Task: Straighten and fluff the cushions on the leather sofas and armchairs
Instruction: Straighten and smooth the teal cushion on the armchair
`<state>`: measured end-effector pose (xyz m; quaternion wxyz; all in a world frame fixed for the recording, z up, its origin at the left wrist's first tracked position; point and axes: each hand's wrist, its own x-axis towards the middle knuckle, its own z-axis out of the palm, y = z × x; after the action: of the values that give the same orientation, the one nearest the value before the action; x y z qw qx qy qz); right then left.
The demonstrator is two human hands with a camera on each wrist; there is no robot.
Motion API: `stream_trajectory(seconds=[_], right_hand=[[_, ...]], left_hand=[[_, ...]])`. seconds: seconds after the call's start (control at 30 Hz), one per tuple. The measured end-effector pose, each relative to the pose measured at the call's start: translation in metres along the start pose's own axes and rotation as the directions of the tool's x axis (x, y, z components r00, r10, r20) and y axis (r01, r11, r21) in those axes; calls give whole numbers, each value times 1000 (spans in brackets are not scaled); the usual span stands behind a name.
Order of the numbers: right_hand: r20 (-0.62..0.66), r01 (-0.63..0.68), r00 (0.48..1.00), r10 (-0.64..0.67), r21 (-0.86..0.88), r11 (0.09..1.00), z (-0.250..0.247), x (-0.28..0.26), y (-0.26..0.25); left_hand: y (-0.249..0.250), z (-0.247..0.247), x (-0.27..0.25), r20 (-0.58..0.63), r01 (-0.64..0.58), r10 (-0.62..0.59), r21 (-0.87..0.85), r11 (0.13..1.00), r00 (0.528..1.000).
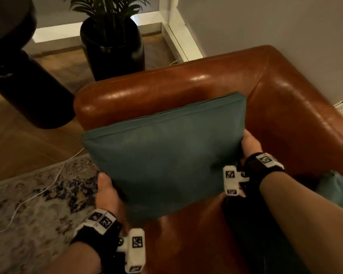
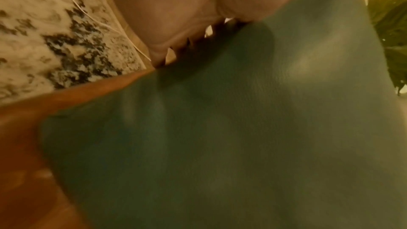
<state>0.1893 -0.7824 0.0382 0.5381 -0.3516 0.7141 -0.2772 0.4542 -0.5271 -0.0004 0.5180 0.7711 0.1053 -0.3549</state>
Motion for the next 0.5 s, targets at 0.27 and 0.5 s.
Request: stream_trajectory(seconds=[0.27,0.5], right_hand=[[-141,190,970,-199,-73,979,-1,7,7],[-16,-5,1000,4,-71,997,-21,16,33]], left_hand=[[-9,12,18,-137,-141,137,-18,990,981],[-59,-5,15,63,107,-101,-95,990,993]])
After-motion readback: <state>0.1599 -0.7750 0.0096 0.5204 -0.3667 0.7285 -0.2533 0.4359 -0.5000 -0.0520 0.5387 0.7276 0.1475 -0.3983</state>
